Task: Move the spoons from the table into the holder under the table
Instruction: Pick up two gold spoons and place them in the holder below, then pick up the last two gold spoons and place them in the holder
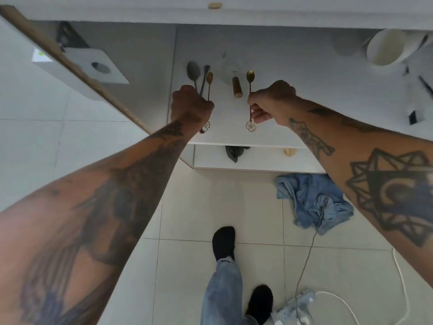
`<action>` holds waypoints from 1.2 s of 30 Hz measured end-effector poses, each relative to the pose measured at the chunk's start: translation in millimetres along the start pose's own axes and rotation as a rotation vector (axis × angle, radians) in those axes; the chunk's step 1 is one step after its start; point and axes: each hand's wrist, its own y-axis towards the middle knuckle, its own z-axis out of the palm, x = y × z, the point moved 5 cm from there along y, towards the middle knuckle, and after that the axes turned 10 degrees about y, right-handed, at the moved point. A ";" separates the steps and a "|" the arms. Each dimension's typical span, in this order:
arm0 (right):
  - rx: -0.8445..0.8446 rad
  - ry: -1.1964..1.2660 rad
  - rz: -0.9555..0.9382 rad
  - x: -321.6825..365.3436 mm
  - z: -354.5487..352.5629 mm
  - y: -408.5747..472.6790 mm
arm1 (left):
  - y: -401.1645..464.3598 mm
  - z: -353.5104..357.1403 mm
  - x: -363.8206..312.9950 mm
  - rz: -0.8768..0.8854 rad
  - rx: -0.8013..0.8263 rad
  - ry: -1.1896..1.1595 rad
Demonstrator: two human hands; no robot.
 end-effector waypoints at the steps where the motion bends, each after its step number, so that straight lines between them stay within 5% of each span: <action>1: -0.014 -0.006 0.001 1.0 2.0 7.4 | 6.3 3.2 0.7 -0.003 -0.002 -0.002; 15: -0.089 0.015 -0.034 14.6 -49.6 -50.0 | -59.6 -40.2 4.5 -0.023 0.020 0.136; 26: -0.165 0.097 -0.144 40.4 -179.5 -272.9 | -247.4 -185.2 -9.4 0.011 0.001 -0.098; 36: -0.134 0.126 -0.255 146.3 -223.3 -328.7 | -246.9 -317.2 -81.6 0.042 -0.136 -0.211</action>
